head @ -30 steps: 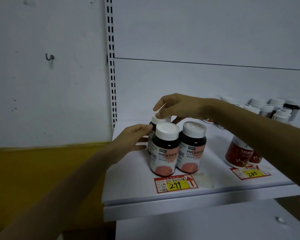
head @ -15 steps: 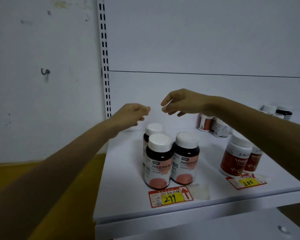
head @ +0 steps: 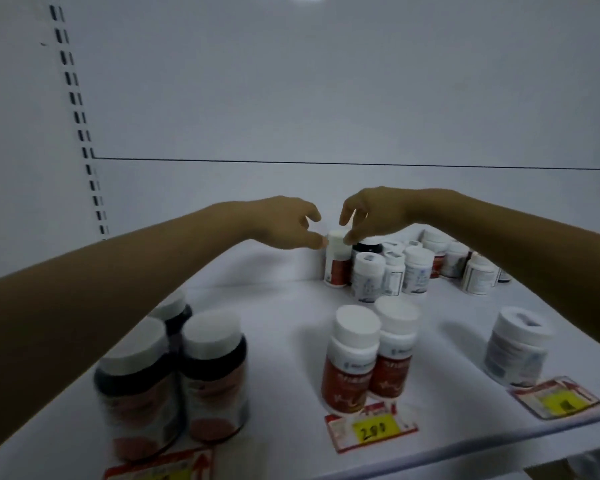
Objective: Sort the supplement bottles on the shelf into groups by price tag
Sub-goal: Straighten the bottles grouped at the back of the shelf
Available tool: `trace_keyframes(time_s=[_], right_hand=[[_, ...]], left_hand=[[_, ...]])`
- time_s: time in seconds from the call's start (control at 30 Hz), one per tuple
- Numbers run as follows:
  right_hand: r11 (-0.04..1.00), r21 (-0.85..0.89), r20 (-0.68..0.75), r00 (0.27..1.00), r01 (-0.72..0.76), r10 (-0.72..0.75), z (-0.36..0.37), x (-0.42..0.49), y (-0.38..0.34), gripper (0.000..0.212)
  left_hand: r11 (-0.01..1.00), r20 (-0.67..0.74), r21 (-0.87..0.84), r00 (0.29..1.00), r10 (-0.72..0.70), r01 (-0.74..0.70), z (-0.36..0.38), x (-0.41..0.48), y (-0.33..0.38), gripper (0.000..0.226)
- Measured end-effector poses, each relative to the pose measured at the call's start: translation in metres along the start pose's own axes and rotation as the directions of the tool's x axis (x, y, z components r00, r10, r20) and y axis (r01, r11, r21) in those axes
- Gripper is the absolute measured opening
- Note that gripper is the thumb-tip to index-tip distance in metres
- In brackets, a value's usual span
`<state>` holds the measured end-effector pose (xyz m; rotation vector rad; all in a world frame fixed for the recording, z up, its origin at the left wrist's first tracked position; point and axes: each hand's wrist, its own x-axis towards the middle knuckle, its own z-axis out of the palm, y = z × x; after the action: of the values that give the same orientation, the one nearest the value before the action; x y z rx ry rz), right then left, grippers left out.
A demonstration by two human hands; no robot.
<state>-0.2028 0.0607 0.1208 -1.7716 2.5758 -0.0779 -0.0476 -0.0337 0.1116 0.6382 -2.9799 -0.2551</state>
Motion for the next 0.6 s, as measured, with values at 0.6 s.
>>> trace_keyframes(time_s=[0.6], right_hand=[[0.854,-0.377,0.196,0.932,0.358,-0.304,0.056,0.052,0.076,0.068]], left_hand=[[0.958,0.107,-0.050,0.956,-0.275,0.281,0.069,0.051,0.048,0.062]])
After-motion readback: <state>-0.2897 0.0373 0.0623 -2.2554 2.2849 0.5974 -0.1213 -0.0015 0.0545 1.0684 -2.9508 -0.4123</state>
